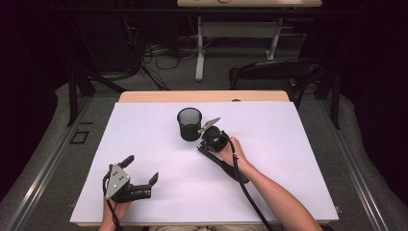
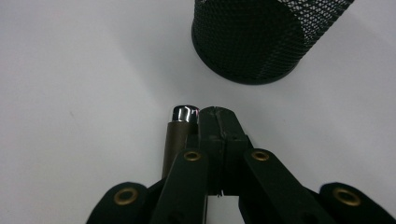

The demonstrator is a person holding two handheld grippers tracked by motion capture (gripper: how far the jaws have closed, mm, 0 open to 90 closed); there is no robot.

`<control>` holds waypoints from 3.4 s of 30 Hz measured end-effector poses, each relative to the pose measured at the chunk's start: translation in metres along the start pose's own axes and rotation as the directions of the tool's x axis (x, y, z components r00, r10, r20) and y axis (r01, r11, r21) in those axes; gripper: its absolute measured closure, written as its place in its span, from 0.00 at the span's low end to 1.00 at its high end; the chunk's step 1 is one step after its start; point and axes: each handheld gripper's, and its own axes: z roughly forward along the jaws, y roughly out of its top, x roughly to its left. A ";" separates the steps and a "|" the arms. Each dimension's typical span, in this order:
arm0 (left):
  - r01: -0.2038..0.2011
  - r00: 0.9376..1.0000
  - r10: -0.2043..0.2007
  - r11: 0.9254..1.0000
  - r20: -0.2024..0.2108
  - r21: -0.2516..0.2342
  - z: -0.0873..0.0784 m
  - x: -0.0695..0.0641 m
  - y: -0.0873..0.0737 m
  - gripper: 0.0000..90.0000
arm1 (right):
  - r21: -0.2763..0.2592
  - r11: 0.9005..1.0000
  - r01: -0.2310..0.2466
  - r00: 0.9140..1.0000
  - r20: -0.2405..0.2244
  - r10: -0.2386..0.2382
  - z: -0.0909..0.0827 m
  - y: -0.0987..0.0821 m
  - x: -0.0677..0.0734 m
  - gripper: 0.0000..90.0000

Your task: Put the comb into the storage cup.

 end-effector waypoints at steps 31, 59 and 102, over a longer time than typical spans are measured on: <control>-0.001 1.000 0.001 1.000 0.001 0.001 0.000 0.000 0.000 0.00 | 0.036 0.993 0.116 0.989 -0.091 -0.112 0.000 0.000 0.025 1.00; -0.002 1.000 0.002 1.000 0.002 0.001 0.000 0.000 0.000 0.00 | 0.063 0.975 0.214 0.968 -0.149 -0.203 -0.017 -0.015 0.053 1.00; -0.001 1.000 0.001 1.000 -0.006 -0.002 -0.001 0.000 0.001 0.00 | 0.123 0.953 0.276 0.953 -0.166 -0.254 -0.042 -0.044 0.057 1.00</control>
